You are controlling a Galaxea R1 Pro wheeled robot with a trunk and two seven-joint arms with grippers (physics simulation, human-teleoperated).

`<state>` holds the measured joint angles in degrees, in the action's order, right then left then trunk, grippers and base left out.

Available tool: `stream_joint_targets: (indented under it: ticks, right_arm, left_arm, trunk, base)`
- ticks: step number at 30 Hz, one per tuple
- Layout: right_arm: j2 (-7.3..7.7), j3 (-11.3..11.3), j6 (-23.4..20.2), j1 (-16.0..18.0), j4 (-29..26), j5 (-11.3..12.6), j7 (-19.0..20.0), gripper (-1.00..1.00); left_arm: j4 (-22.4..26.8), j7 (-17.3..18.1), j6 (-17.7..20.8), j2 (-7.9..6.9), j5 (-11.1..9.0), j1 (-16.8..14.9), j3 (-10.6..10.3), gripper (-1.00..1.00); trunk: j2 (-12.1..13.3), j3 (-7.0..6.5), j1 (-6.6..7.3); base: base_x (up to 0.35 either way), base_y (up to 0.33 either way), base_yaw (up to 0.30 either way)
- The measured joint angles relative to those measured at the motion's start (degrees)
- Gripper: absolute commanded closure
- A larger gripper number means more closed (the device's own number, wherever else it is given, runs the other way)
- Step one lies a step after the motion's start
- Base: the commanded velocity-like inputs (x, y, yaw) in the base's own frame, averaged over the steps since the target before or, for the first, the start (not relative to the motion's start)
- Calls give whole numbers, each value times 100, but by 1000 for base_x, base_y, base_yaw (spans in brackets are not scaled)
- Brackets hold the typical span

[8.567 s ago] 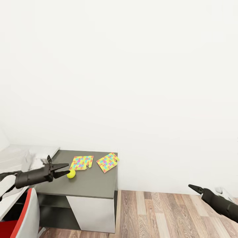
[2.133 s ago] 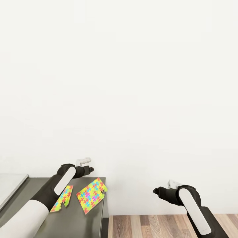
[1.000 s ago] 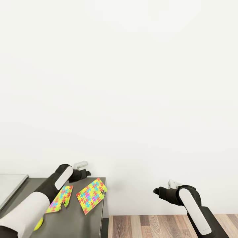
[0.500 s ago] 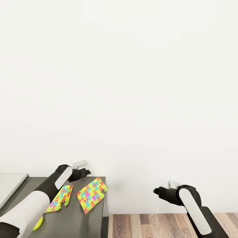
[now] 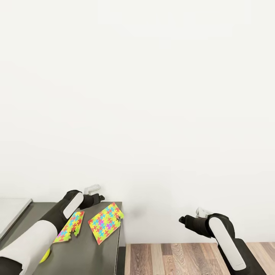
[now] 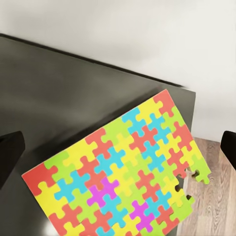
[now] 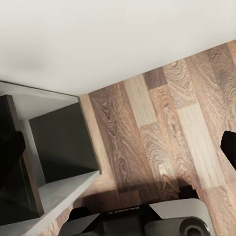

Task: Put all the toys in the child's room - the three board games (two on the bed and one on the table), the two jigsaw puzzles on the table, and the tennis ball on the table - inside the toy box on the table in the child's room.

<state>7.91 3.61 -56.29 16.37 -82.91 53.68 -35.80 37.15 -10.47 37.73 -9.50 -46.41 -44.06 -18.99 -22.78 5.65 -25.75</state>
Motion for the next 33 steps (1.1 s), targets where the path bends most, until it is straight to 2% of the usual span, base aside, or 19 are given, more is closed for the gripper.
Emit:
stream_joint_targets:
  ticks: [33]
  right_arm:
    - [-6,-7,4,0,1,-3,-6,-100]
  left_arm:
    - [28,-19,-86,61,-1,0,2,-100]
  trunk:
    - [-1,310,0]
  base:
    - [0,0,0]
